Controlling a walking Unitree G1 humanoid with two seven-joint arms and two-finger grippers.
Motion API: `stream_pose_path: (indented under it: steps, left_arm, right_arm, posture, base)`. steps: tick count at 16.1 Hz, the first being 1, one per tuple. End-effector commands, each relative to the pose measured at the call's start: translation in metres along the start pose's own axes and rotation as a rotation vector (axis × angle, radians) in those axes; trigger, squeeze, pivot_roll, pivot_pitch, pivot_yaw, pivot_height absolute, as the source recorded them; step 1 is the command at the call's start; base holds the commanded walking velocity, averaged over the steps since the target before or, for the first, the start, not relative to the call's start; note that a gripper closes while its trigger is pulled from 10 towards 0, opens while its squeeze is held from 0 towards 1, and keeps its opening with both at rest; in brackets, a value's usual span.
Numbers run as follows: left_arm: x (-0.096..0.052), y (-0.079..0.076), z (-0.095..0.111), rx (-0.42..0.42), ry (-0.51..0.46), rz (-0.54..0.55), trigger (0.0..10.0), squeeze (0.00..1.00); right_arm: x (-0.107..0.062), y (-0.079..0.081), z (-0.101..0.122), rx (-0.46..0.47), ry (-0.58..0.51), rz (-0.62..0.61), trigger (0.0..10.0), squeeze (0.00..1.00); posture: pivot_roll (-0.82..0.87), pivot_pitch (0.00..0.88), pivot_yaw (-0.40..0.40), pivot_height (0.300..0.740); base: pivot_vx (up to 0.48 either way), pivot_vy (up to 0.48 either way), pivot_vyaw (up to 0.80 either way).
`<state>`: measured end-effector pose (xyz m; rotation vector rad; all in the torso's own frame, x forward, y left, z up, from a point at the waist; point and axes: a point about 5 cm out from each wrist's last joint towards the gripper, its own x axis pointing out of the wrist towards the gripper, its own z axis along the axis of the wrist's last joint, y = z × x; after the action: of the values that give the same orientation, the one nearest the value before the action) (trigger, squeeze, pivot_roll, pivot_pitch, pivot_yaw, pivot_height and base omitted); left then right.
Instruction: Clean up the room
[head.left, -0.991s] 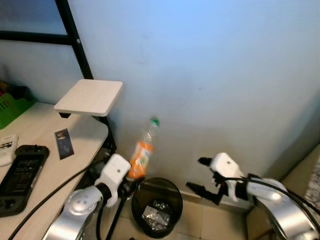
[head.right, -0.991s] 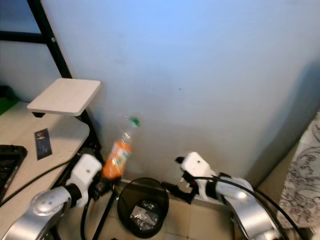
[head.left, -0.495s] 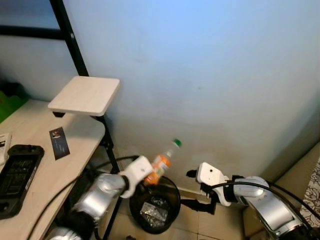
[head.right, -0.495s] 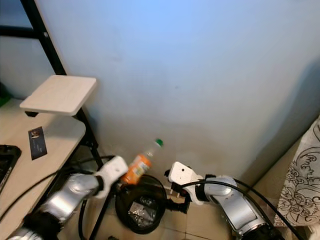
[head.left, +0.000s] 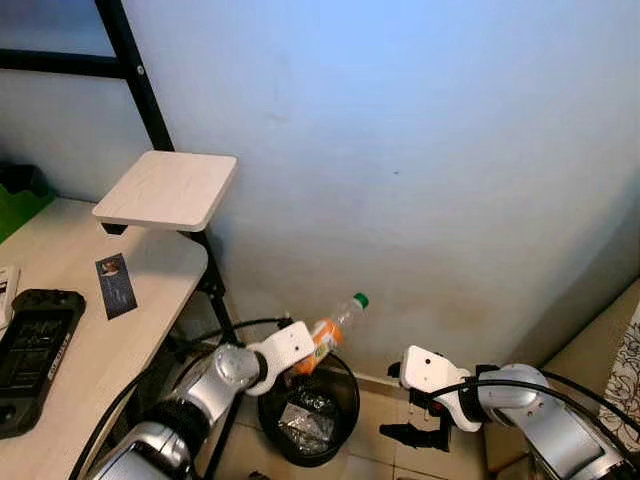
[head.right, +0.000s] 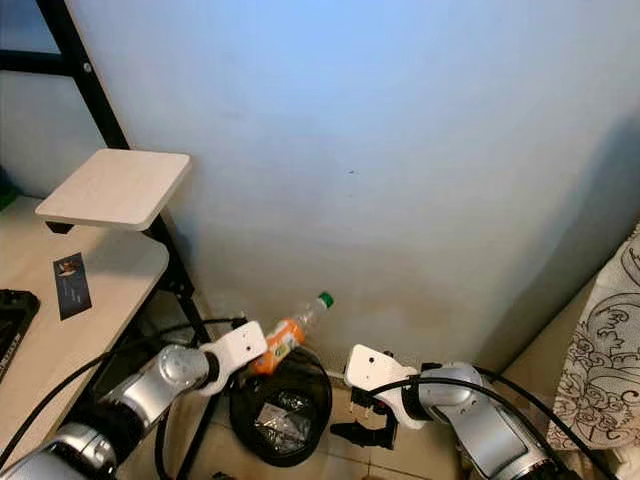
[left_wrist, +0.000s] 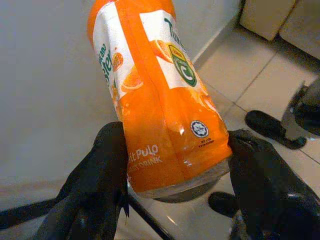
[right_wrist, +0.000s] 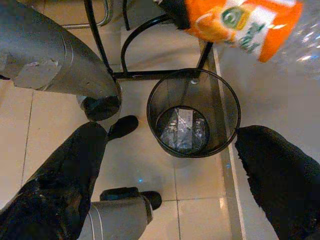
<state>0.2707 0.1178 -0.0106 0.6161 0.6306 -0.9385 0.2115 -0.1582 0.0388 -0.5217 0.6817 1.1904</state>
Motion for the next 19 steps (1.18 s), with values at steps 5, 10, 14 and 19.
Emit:
stream_pose_path:
  steps: [5,10,14,19]
  left_arm:
    - [-0.001,0.01,-0.003,0.027,0.02,0.026,10.0,0.0]
    - [-0.001,0.008,-0.007,0.014,0.033,0.002,10.0,1.0]
    - [-0.001,0.005,-0.01,0.024,0.044,-0.039,10.0,1.0]
    - [-0.005,0.009,-0.009,-0.015,-0.017,-0.004,10.0,1.0]
  right_arm:
    - [-0.004,-0.003,0.004,-0.036,0.035,-0.009,10.0,0.0]
    - [-0.003,-0.002,0.009,-0.03,0.016,0.0,10.0,0.0]
    - [-0.004,-0.003,0.008,-0.026,0.015,-0.004,10.0,0.0]
    - [-0.006,-0.003,0.01,0.019,-0.027,-0.045,10.0,0.0]
  posture:
    - [-0.14,0.033,0.061,0.74]
    - [-0.14,0.03,0.065,0.74]
    - [-0.14,0.027,0.066,0.74]
    - [-0.14,0.01,0.078,0.74]
  base:
    - [0.0,0.0,0.0]
    - [0.0,0.0,0.0]
    - [0.0,0.0,0.0]
    - [0.0,0.0,0.0]
